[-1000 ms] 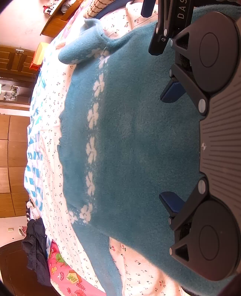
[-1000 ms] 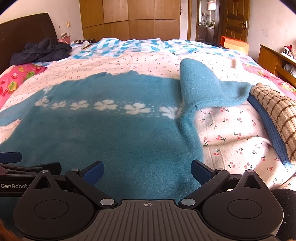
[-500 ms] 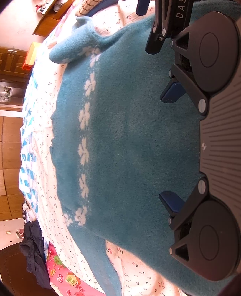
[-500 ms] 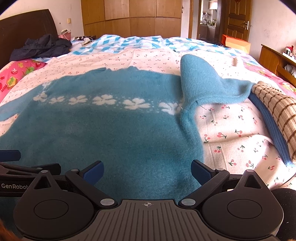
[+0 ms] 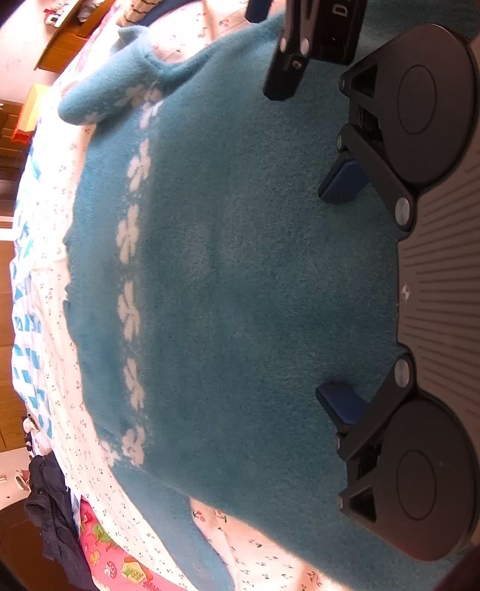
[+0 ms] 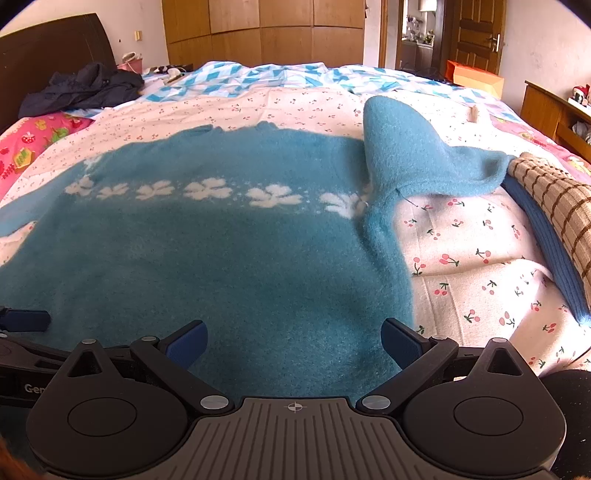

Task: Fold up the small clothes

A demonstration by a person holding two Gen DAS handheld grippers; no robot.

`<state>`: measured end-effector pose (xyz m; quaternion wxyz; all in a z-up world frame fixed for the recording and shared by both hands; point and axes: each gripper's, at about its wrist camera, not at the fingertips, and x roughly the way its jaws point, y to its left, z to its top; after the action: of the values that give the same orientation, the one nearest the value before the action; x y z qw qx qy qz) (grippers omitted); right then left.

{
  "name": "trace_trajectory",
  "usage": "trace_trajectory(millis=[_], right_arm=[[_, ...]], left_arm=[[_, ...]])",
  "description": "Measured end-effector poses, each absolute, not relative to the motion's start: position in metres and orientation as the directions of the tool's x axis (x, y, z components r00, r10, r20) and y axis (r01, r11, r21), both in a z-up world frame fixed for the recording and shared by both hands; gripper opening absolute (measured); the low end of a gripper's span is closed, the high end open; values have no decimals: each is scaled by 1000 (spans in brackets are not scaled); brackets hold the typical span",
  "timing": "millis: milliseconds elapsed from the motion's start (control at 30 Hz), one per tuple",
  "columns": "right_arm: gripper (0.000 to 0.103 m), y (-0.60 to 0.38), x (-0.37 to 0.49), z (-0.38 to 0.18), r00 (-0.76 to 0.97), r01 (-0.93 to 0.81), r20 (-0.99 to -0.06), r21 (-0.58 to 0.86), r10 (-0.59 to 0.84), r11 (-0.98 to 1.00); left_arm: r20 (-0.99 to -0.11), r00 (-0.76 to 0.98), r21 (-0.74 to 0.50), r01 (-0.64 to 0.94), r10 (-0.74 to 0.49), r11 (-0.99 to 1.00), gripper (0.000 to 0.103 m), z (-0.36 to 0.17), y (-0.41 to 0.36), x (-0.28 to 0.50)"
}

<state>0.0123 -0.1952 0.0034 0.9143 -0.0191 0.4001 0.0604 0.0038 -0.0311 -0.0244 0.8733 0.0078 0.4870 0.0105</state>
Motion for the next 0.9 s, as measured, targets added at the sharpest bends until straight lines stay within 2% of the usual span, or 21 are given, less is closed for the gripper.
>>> trace_trajectory(millis=[433,700,900], right_arm=[[97,-196,8,9,691,-142,-712,33,123,989],[95,-199,7,14,708,-145,-693,45,135,988],[88,-210,12,21,723,-124,-676,75,142,989]], left_arm=[[-844,537,-1,-10,4,1000,103,-22,-27,1],[-792,610,18,-17,25,1000,103,-9,-27,-7],[-759,651,18,-10,20,1000,103,3,-28,-10]])
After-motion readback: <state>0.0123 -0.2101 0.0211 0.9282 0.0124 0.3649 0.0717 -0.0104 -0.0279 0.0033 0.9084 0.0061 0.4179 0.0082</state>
